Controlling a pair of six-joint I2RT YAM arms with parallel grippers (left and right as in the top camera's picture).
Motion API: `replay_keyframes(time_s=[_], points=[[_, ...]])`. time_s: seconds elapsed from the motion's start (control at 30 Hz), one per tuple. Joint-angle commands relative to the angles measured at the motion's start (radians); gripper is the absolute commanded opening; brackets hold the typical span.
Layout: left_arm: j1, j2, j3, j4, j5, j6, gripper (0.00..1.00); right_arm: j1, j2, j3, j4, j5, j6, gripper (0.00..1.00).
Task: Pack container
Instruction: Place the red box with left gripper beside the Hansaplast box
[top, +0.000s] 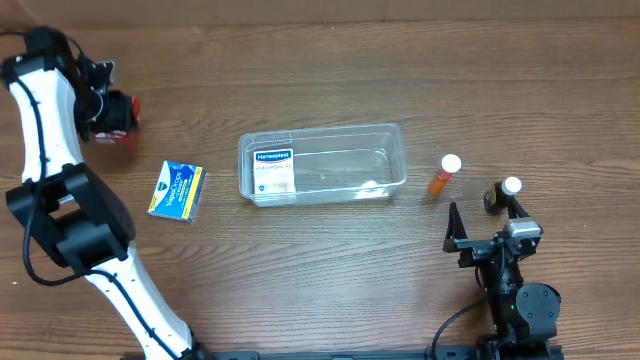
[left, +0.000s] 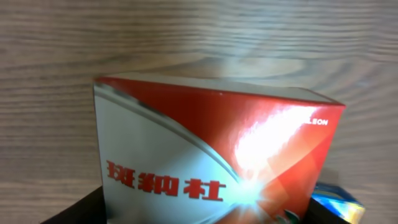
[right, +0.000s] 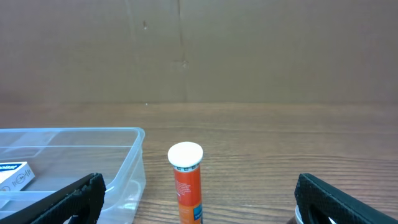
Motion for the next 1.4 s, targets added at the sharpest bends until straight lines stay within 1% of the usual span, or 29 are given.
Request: replay_keyframes(time_s=[0.0, 0.07, 0.13, 0.23, 0.3, 0.4, 0.5, 0.6, 0.63, 0.73, 0.77, 0.83, 0.9, 0.97, 1.0, 1.03, 1.1, 1.13, 1.2, 1.3, 1.37], points=[[-0.096, 0.0, 0.147, -0.073, 0.035, -0.041, 0.63, -0.001, -0.012, -0.01, 0.006, -0.002, -0.003, 1.0], [-0.163, -0.013, 0.203, -0.105, 0.036, -0.074, 0.61, -0.001, -0.012, -0.01, 0.006, -0.002, -0.003, 1.0], [-0.232, -0.035, 0.228, -0.124, 0.036, -0.078, 0.62, -0.001, -0.012, -0.01, 0.006, -0.002, -0.003, 1.0], [-0.369, -0.097, 0.229, -0.142, 0.035, -0.096, 0.62, -0.001, -0.012, -0.01, 0.006, -0.002, -0.003, 1.0], [-0.484, -0.129, 0.229, -0.157, 0.016, -0.14, 0.61, -0.001, -0.012, -0.01, 0.006, -0.002, -0.003, 1.0], [-0.655, -0.136, 0.227, -0.203, -0.092, -0.251, 0.61, -0.001, -0.012, -0.01, 0.006, -0.002, -0.003, 1.0], [-0.806, -0.134, 0.217, -0.217, -0.097, -0.354, 0.59, -0.001, -0.012, -0.01, 0.006, -0.002, -0.003, 1.0], [-0.888, -0.134, 0.212, -0.236, -0.097, -0.462, 0.59, -0.001, -0.012, -0.01, 0.006, -0.002, -0.003, 1.0], [-0.901, -0.134, 0.203, -0.245, -0.097, -0.492, 0.58, -0.001, -0.012, -0.01, 0.006, -0.002, -0.003, 1.0], [-0.921, -0.134, 0.145, -0.288, -0.102, -0.572, 0.49, -0.001, -0.012, -0.01, 0.006, -0.002, -0.003, 1.0], [-0.921, -0.134, 0.118, -0.296, -0.103, -0.603, 0.49, -0.001, -0.012, -0.01, 0.006, -0.002, -0.004, 1.0], [-0.921, -0.134, 0.068, -0.294, -0.104, -0.651, 0.43, -0.001, -0.012, -0.01, 0.006, -0.002, -0.003, 1.0], [-0.924, -0.134, 0.018, -0.276, -0.104, -0.703, 0.4, -0.001, -0.012, -0.01, 0.006, -0.002, -0.004, 1.0], [-0.935, -0.134, -0.016, -0.266, -0.135, -0.767, 0.4, -0.001, -0.012, -0.01, 0.006, -0.002, -0.004, 1.0], [-0.948, -0.134, -0.035, -0.268, -0.187, -0.822, 0.4, -0.001, -0.012, -0.01, 0.006, -0.002, -0.003, 1.0], [-0.959, -0.134, -0.048, -0.266, -0.203, -0.838, 0.44, -0.001, -0.012, -0.01, 0.006, -0.002, -0.003, 1.0], [-0.968, -0.134, -0.066, -0.26, -0.209, -0.892, 0.47, -0.001, -0.012, -0.01, 0.006, -0.002, -0.004, 1.0], [-0.968, -0.134, -0.08, -0.248, -0.207, -0.919, 0.51, -0.001, -0.012, -0.01, 0.006, -0.002, -0.004, 1.0], [-0.967, -0.134, -0.109, -0.224, -0.182, -0.941, 0.5, -0.001, -0.012, -0.01, 0.006, -0.002, -0.003, 1.0], [-0.976, -0.134, -0.144, -0.207, -0.175, -1.007, 0.5, -0.001, -0.012, -0.01, 0.006, -0.002, -0.003, 1.0], [-0.978, -0.134, -0.156, -0.188, -0.18, -1.008, 0.52, -0.001, -0.012, -0.01, 0.006, -0.002, -0.003, 1.0]])
